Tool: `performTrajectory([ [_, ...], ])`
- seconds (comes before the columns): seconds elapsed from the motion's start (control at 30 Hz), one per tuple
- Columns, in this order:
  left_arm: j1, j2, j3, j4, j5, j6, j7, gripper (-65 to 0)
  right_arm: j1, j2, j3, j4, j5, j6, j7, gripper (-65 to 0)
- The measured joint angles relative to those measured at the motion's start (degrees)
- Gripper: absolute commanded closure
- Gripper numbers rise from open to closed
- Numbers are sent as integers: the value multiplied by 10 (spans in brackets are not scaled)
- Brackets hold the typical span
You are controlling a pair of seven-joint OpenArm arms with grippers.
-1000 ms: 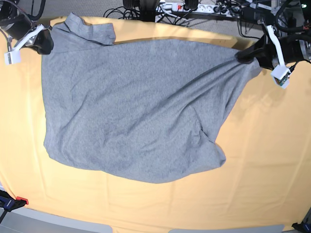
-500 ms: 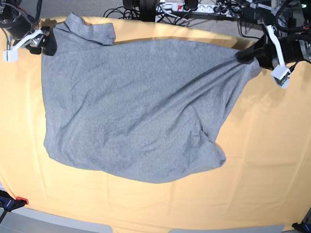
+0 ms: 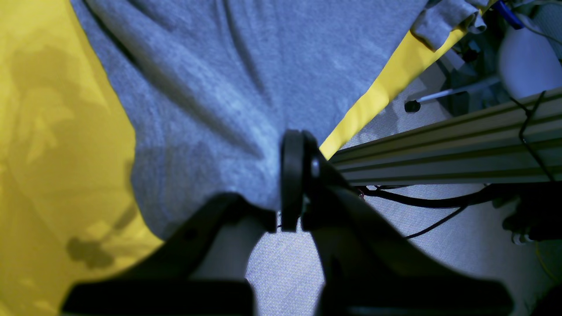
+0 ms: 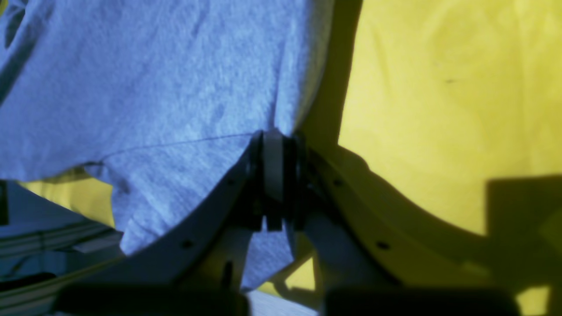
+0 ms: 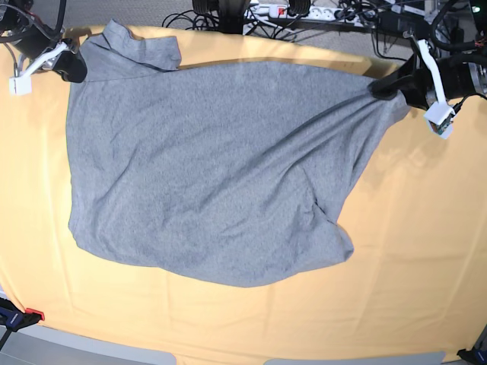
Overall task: Layout the t-shirt on the table in an organized manner, then fold the t-shirt properly
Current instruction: 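Drag the shirt's shoulder edge away from the robot with both grippers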
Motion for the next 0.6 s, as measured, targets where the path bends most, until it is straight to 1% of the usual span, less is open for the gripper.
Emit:
performTrajectory([
  [0.1,0,0,0,0,0,0,0,0,-3,2,5,37,-15,0,-18,0],
  [0.23,0,0,0,1,0,0,0,0,-32,3,9,98,-12,0,-19,0],
  [0.27,0,0,0,3,0,0,0,0,-42,3,9,115,-18,0,-20,0],
  [0.33,0,-2,0,16,0,0,1,0,-60,4,9,153,-53,0,-22,0],
  [0.47,0,-36,0,57,0,0,1,0,-97,17,9,223,-65,0,-21,0],
  [0.6,17,-48,0,94,0,0,-1,0,-130,26,9,258,-86,0,-21,0],
])
